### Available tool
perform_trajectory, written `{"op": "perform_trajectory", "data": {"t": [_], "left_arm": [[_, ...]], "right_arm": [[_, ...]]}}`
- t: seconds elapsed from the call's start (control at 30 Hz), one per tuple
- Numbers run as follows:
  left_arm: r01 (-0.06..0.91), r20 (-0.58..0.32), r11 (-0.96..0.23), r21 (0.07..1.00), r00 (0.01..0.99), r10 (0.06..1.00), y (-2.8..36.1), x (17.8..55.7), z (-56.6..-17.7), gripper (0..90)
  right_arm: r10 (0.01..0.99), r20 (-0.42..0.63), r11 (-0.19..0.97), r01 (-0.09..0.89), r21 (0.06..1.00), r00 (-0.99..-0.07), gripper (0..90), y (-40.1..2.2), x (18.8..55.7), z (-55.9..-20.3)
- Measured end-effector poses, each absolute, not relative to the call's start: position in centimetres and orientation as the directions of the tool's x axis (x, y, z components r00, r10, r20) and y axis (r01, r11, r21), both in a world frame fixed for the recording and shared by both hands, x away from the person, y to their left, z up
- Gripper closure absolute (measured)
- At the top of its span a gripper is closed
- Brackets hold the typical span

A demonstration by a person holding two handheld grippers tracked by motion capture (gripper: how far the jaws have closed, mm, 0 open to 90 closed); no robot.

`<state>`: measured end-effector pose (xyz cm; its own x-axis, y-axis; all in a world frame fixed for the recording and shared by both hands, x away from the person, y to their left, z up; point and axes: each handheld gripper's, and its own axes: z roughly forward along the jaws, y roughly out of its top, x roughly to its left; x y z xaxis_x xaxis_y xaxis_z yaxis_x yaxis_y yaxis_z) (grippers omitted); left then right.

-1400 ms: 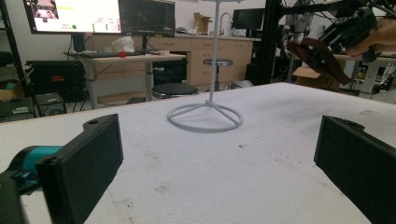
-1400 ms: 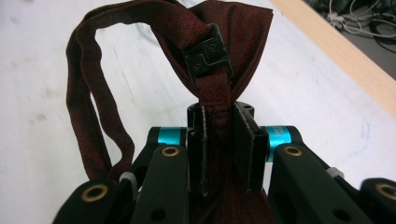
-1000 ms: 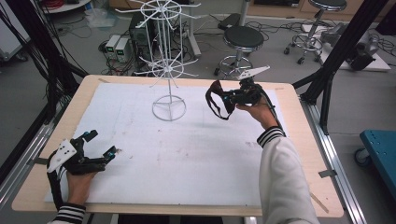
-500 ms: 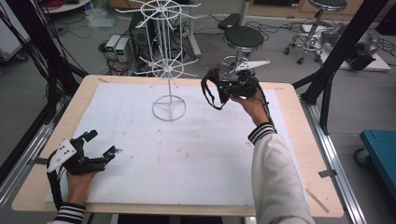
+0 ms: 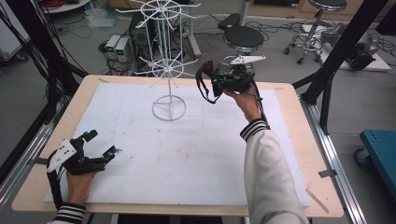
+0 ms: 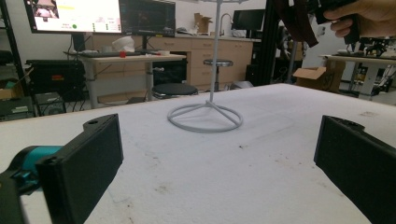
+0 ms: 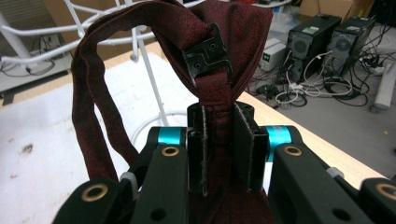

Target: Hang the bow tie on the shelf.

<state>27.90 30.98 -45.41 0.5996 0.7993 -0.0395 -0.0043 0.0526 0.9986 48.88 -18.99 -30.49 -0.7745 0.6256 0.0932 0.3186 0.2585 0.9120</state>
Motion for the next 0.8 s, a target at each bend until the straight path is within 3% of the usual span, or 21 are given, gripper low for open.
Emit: {"op": "perform_trajectory", "data": {"t": [0.8], "left_arm": [[-0.003,-0.041,0.054,0.999,0.601,0.798,31.0,27.9,-45.4,1.7]], "right_arm": [[0.643,0.057,0.265,0.291,0.919,-0.764,76.6,-16.2,49.7,-31.3]]}}
